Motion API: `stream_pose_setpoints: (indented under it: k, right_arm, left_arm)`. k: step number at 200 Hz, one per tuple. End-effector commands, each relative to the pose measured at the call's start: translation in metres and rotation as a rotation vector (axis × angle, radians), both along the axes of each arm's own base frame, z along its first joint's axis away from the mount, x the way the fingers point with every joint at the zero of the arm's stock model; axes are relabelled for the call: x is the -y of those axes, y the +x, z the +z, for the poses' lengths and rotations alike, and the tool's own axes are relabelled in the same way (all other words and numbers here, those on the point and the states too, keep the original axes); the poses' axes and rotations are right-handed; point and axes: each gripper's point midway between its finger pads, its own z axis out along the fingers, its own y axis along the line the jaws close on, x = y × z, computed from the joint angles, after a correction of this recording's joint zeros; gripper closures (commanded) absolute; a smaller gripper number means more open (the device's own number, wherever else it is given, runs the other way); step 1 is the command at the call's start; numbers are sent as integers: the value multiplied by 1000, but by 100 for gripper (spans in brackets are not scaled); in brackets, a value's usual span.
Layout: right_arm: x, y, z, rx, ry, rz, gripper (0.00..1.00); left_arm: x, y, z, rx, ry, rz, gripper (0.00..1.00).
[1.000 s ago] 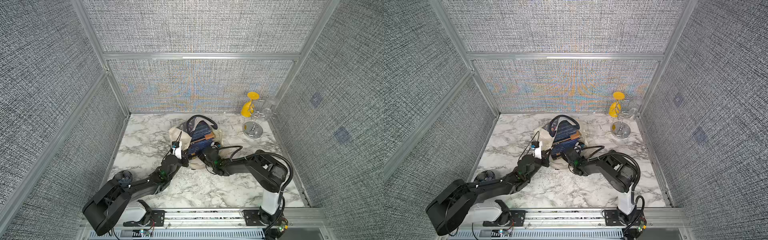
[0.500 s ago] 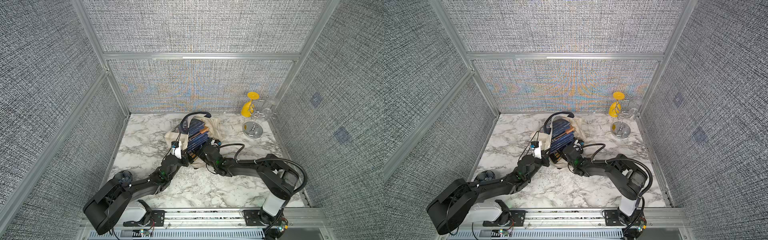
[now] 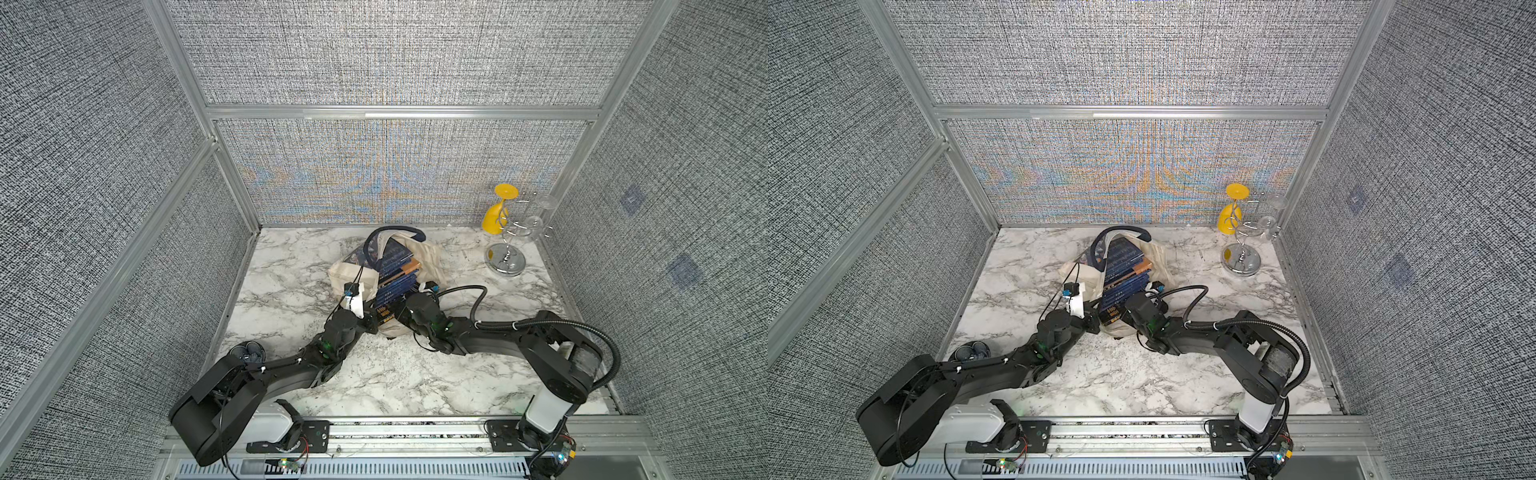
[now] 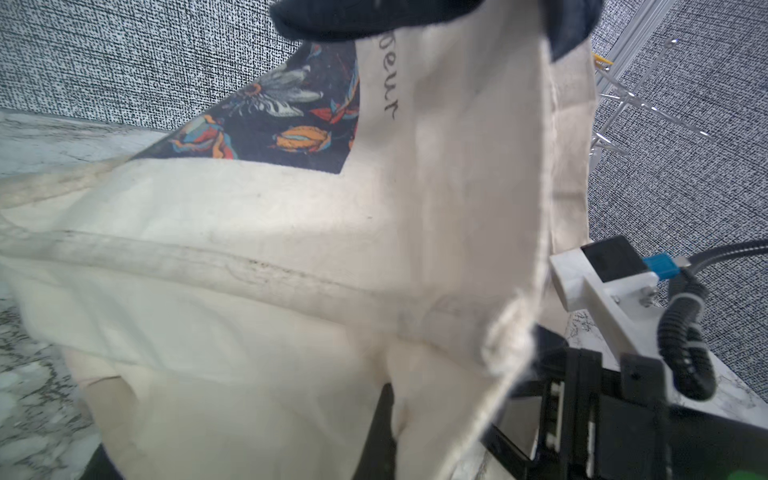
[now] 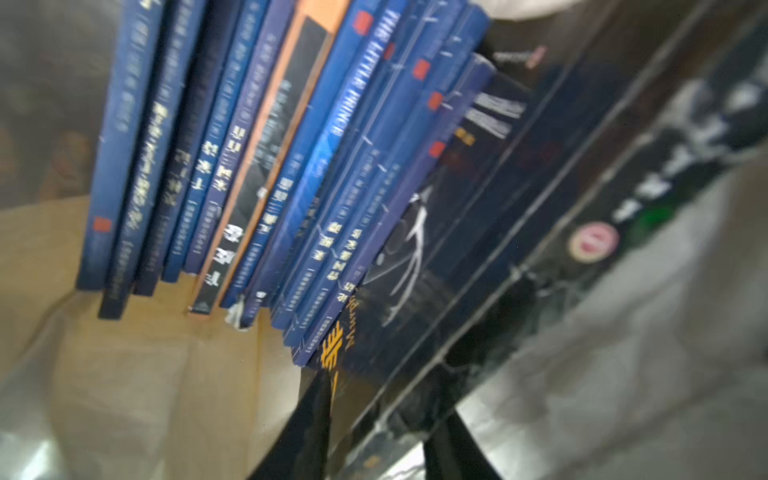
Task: Take out the books from the canvas bag
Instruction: Pick up the book from the canvas bag.
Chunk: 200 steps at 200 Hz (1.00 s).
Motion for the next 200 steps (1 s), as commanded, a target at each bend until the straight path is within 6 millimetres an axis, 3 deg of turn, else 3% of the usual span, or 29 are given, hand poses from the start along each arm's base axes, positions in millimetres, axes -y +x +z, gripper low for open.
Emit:
stream_pose_setpoints:
  k: [1, 46, 76, 90, 116, 172, 200]
  right_arm:
    - [-13, 7, 9, 32, 62, 20, 58]
    - [-15, 18, -3, 43, 58, -15, 57]
    - [-14, 19, -6, 42, 55, -15, 77]
    - [-13, 16, -1, 50, 47, -4, 89]
    - [-9, 4, 19, 89, 4, 22, 97]
    - [-2, -21, 35, 92, 1, 90, 100]
    - [0, -34, 63, 156, -30, 157, 100]
  left_arm:
    - [0, 2, 5, 18, -10, 10, 100]
    - [0, 2, 5, 20, -11, 8, 100]
    - [-4, 4, 3, 21, 2, 27, 100]
    - [-6, 5, 3, 21, 10, 40, 100]
    - [-15, 10, -1, 8, 38, 98, 100]
    - [-26, 16, -9, -28, 96, 174, 100]
    - [-29, 17, -11, -33, 107, 191, 100]
